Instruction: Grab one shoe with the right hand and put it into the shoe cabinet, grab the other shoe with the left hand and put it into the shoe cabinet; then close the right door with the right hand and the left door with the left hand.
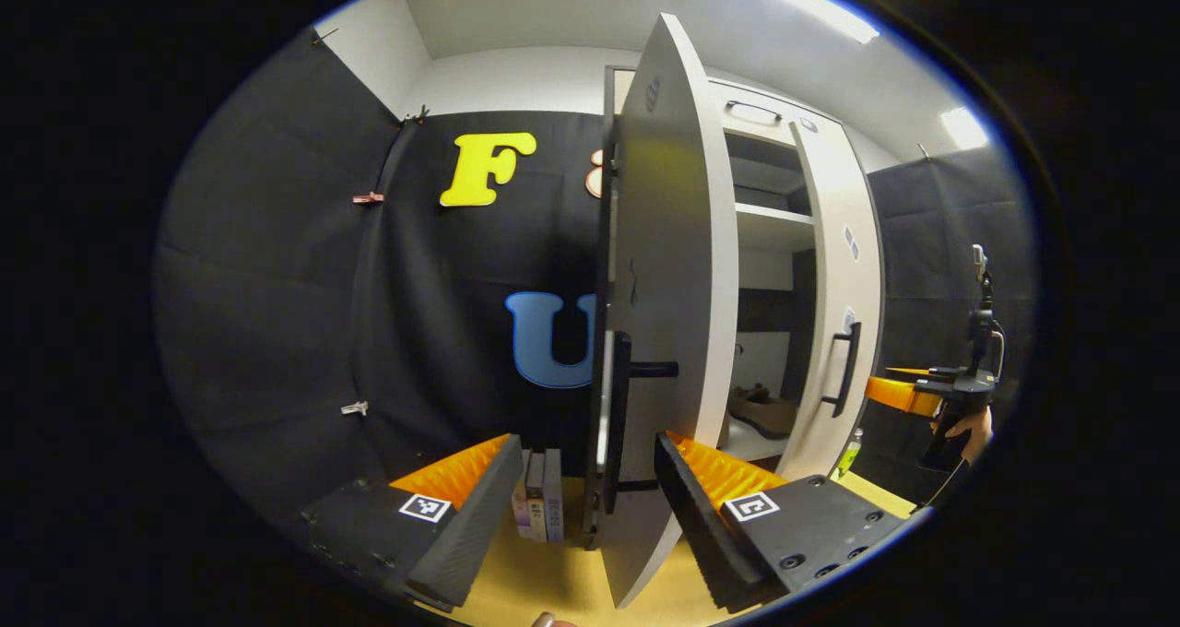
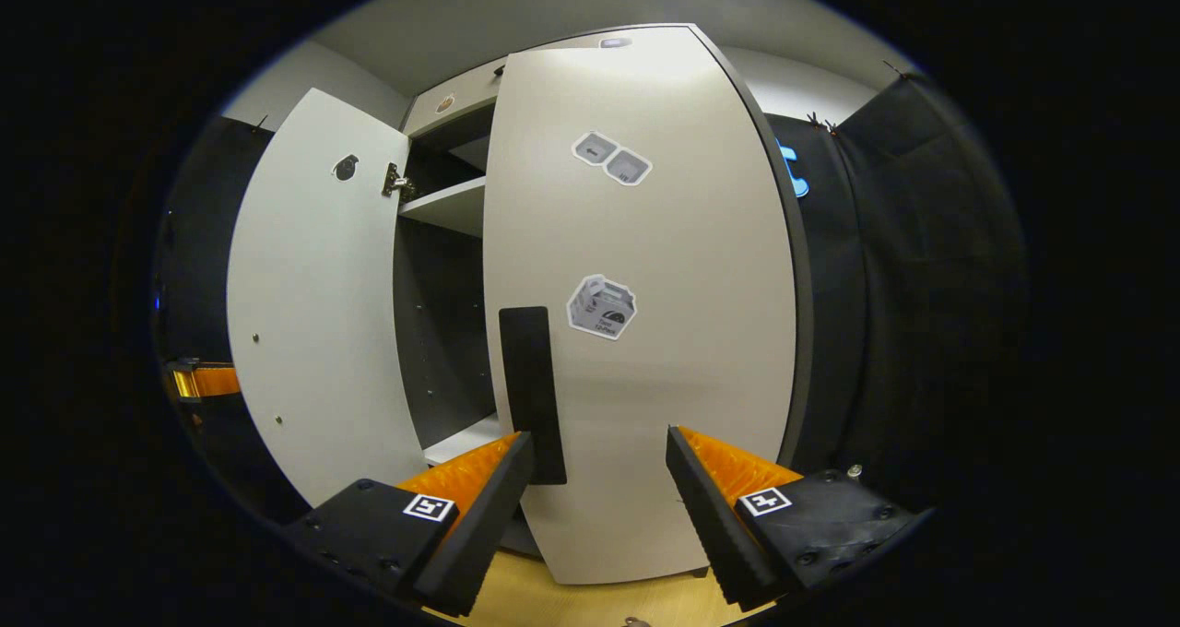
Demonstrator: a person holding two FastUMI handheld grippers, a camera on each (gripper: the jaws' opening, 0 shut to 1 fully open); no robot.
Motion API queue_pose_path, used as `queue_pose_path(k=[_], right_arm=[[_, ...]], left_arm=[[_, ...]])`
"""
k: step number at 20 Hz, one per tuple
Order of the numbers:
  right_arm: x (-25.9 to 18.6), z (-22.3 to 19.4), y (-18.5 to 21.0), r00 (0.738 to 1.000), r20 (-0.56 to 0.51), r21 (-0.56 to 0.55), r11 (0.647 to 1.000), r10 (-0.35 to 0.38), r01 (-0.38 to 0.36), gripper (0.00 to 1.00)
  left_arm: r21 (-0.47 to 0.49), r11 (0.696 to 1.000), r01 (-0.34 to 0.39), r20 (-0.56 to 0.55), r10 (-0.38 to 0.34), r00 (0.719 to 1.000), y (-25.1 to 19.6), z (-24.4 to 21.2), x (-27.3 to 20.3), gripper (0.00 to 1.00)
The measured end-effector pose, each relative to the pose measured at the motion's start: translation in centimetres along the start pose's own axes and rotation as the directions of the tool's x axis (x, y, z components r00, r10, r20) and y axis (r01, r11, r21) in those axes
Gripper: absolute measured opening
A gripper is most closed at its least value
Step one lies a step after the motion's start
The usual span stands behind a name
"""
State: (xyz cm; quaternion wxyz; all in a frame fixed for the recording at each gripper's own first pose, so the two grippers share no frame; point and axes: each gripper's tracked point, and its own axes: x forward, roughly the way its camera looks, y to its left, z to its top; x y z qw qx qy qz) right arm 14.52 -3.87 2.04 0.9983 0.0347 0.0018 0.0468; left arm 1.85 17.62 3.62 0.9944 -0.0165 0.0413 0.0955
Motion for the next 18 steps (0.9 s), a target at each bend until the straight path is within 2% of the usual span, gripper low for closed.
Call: queue_pose_path(k=[7, 13, 17, 18], right_arm=[[-1.1, 0.0, -3.2, 1.000, -0.013, 0.023, 1.000, -0.013, 0.014, 0.96], [-1.7, 0.5, -7.0, 0.999, -0.005, 0.052, 0.998, -0.038, 0.038, 0.98], [-2.3, 0.6, -9.4, 0.999, -0.004, 0.056, 0.997, -0.048, 0.048, 0.98], [-2.3, 0.7, -10.0, 0.999, -0.006, 0.054, 0.997, -0.051, 0.051, 0.98]], left_arm=[[0.010, 0.996, 0.091, 0.007, -0.091, 0.996, -5.9, -0.1, 2.1, 0.92], [-0.010, 0.986, 0.168, 0.009, -0.168, 0.986, -11.5, -0.6, 5.8, 0.93], [0.003, 0.986, 0.166, 0.014, -0.166, 0.986, -15.2, -0.8, 9.2, 0.90], [0.023, 0.987, 0.157, 0.017, -0.157, 0.987, -15.8, -0.8, 9.9, 0.92]])
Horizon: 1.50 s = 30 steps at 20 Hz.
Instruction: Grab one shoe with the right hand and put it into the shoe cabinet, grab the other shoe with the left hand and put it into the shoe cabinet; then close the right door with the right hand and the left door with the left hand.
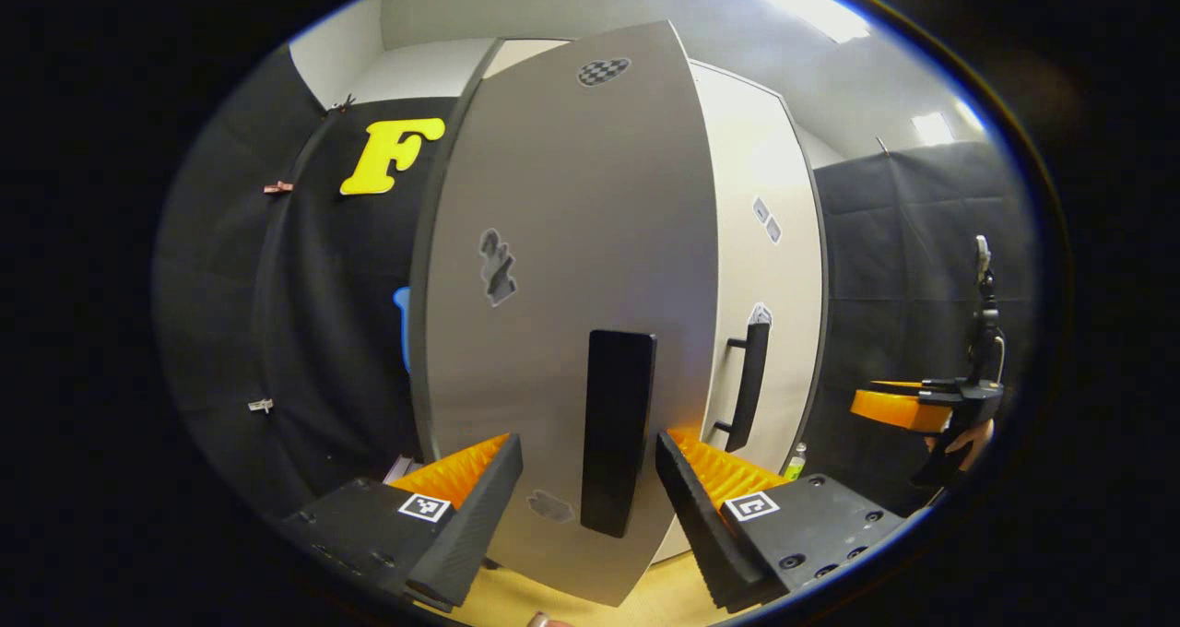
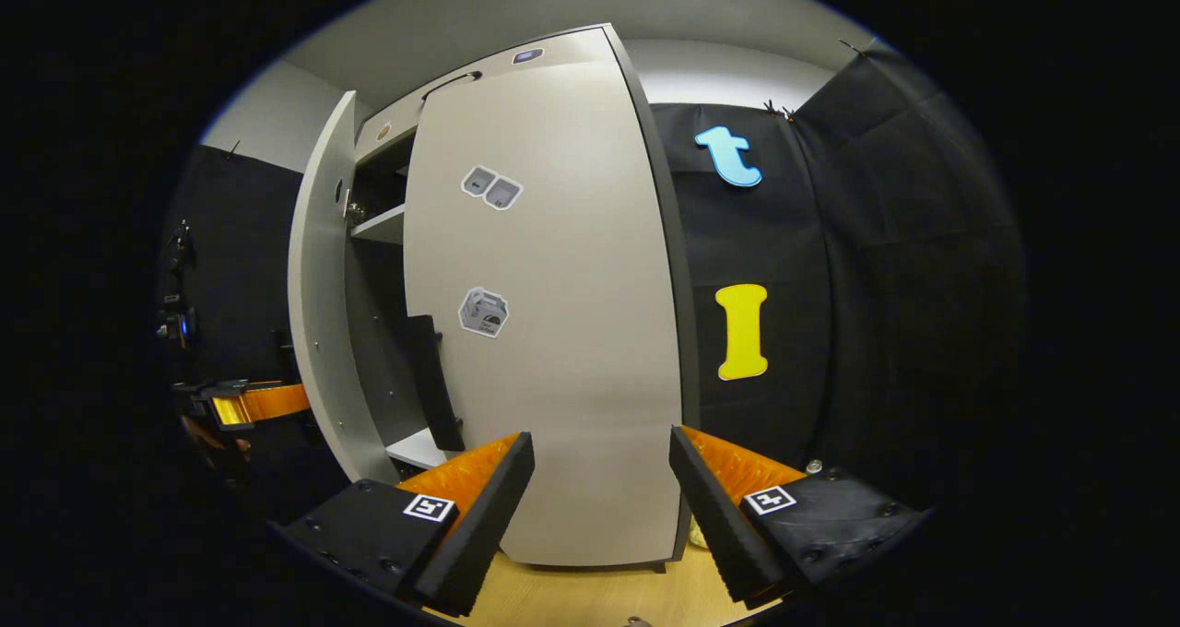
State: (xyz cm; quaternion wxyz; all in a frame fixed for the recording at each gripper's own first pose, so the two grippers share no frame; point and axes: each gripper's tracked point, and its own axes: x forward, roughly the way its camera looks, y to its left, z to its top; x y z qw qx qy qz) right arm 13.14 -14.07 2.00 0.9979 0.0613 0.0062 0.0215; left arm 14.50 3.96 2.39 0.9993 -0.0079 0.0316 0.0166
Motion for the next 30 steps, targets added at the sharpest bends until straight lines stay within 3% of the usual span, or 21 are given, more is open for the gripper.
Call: queue_pose_path(k=[3, 4, 12, 16, 19, 24, 27, 30], right_arm=[[-0.3, -0.3, -1.3, 1.000, -0.015, -0.001, 1.000, -0.001, 0.001, 0.98], [-0.3, -0.5, -1.6, 1.000, -0.021, 0.000, 1.000, 0.002, -0.002, 0.98], [-1.3, -1.3, -2.9, 0.998, -0.051, -0.019, 1.000, 0.024, -0.025, 0.98], [-2.9, -1.8, -3.8, 0.997, -0.065, -0.009, 1.000, 0.029, -0.030, 0.98], [-3.3, -1.6, -3.7, 0.997, -0.061, -0.027, 0.998, 0.047, -0.048, 0.98], [-3.8, -1.5, -3.5, 0.996, -0.058, -0.024, 0.997, 0.075, -0.076, 0.98], [-4.1, -1.5, -3.1, 0.995, -0.062, -0.024, 0.996, 0.084, -0.085, 0.98], [-4.5, -1.1, -1.7, 0.994, -0.052, -0.030, 0.995, 0.099, -0.100, 1.00]], left_arm=[[0.043, 0.999, -0.033, 0.009, 0.033, 0.999, -0.7, 0.0, 1.1, 0.90], [0.046, 0.998, -0.040, 0.013, 0.040, 0.999, -1.0, 0.0, 1.3, 0.94], [0.046, 0.995, -0.088, 0.020, 0.087, 0.996, -2.6, -0.1, 4.9, 0.91], [0.104, 0.986, -0.133, 0.023, 0.131, 0.991, -3.0, 0.0, 6.1, 0.90], [0.119, 0.979, -0.163, 0.028, 0.161, 0.987, -3.3, -0.2, 6.8, 0.94], [0.109, 0.980, -0.165, 0.025, 0.164, 0.986, -3.9, -0.3, 5.5, 0.92], [0.078, 0.986, -0.149, 0.041, 0.147, 0.988, -4.6, 0.2, 3.1, 0.92], [0.105, 0.982, -0.154, 0.056, 0.149, 0.987, -4.5, 1.0, 0.3, 0.92]])
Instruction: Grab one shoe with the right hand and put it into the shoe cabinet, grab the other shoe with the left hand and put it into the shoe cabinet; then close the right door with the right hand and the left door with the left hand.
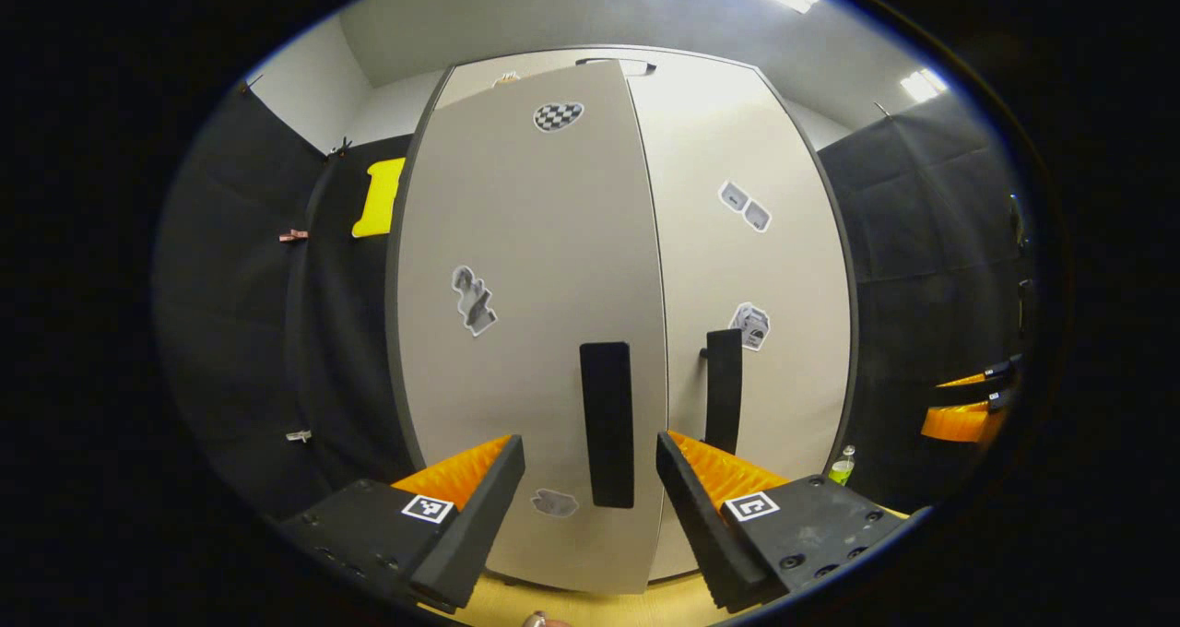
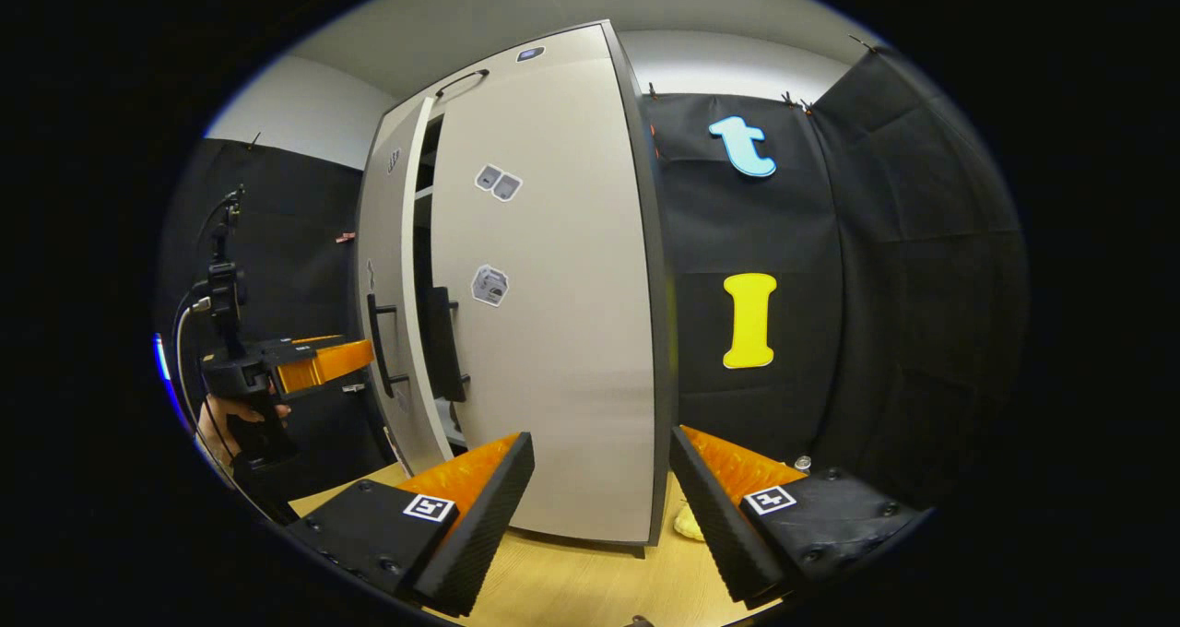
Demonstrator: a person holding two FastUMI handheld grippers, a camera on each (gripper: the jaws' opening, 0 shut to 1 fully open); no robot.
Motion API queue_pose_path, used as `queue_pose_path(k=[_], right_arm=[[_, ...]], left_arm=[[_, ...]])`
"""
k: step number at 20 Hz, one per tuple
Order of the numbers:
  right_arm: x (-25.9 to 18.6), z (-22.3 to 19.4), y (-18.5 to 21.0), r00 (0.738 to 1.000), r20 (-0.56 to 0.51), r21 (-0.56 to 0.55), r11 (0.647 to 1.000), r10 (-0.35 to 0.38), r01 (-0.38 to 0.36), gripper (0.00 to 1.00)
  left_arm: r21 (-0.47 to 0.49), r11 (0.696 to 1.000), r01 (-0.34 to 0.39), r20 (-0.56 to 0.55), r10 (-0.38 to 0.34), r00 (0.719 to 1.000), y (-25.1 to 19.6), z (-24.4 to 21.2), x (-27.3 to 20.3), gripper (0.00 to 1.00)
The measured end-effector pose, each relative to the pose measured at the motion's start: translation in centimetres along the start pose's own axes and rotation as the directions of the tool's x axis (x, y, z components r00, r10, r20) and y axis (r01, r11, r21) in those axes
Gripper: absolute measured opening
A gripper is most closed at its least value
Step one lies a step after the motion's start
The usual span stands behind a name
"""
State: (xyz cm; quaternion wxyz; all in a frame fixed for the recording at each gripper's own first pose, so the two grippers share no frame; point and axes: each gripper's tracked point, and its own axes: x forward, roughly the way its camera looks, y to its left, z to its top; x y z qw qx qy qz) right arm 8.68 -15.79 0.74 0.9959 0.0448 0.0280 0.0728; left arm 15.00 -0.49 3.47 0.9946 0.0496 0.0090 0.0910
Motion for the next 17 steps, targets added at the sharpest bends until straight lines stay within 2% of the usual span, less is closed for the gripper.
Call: queue_pose_path(k=[5, 17], right_arm=[[-0.9, 0.6, 3.3, 1.000, 0.009, -0.015, 1.000, 0.009, -0.009, 0.98], [-6.2, 0.4, 8.7, 0.999, 0.021, -0.036, 0.999, -0.040, 0.040, 0.98]], left_arm=[[0.041, 0.999, 0.007, 0.010, -0.007, 1.000, 1.5, 0.8, -3.8, 0.91], [0.019, 0.998, 0.066, 0.005, -0.066, 0.998, 4.4, 0.7, -10.6, 0.92]])
